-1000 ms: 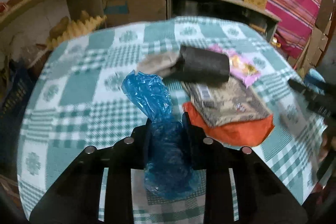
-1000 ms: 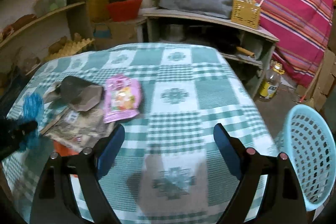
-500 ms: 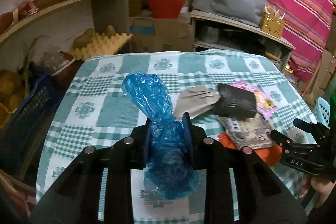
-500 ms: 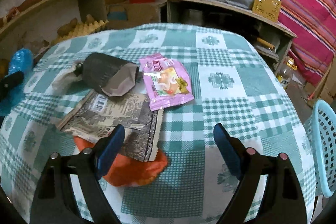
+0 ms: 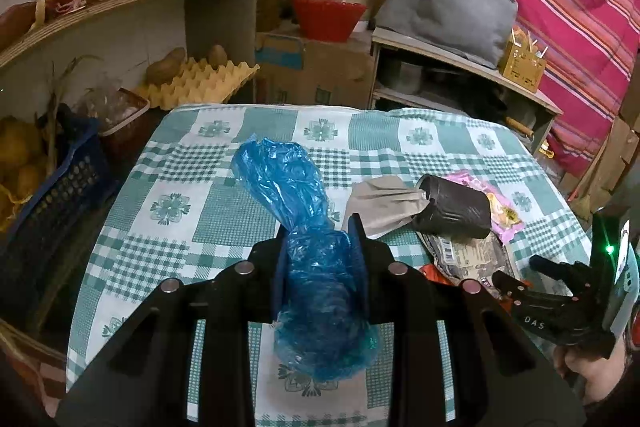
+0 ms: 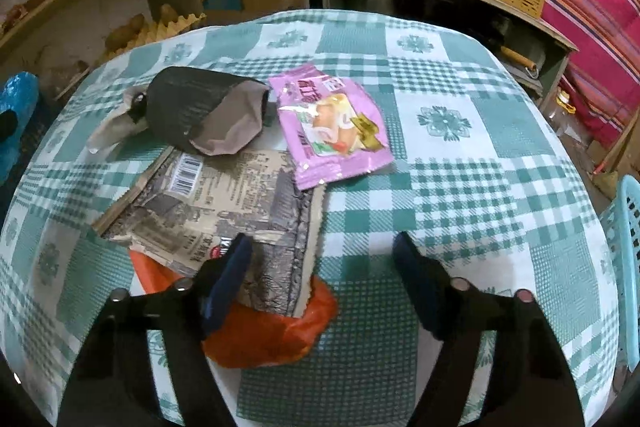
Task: Collect trash
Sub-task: 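Grasp the blue plastic bag with the left tool while the right tool grasps the printed paper packet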
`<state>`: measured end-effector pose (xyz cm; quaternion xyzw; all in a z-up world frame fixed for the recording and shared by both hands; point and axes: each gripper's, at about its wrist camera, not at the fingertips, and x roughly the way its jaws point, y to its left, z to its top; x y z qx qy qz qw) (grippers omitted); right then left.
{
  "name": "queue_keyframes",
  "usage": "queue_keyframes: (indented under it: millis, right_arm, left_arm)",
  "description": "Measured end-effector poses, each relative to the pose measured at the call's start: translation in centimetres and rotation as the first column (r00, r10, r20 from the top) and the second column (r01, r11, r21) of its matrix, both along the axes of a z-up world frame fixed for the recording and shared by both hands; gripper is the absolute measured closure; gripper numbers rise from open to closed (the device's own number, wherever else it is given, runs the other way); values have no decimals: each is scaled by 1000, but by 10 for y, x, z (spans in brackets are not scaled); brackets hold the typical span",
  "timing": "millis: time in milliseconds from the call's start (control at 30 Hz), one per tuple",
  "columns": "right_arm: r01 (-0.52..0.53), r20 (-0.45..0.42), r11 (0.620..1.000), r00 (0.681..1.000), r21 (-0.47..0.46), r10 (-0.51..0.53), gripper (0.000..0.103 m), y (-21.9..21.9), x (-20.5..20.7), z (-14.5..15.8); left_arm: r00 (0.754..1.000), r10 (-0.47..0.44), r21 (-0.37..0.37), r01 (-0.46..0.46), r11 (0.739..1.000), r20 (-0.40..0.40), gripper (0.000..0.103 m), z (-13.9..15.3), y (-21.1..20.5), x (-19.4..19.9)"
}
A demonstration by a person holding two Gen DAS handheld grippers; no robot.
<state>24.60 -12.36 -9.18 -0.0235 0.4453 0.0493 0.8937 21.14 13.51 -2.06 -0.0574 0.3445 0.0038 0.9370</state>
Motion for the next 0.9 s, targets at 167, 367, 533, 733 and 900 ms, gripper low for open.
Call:
queue_keyframes:
  millis: [167, 367, 533, 733, 900]
  right_arm:
    - [-47, 7, 999, 999, 14, 47, 74, 9, -1, 3]
    - [-37, 20, 999, 999, 33, 37, 97, -1, 0, 5]
    - [-38, 46, 998, 998, 45, 36, 100, -9, -4, 12]
    - [-43, 128, 998, 991, 49, 37, 101, -23, -16, 36]
    - [-39, 188, 998, 982, 55, 28, 101, -42, -28, 56]
  left_arm:
    - [1000, 7, 1, -7, 1000, -3, 76, -1, 1, 1]
    - [1000, 5, 8, -5, 1000, -4, 76, -1, 0, 2]
    - [1000, 3, 18, -3, 1000, 1, 76, -1, -5, 4]
    - [1000, 2, 17, -2, 1000, 17, 76, 5, -10, 3]
    - [1000, 3, 14, -3, 1000, 24, 76, 8, -15, 4]
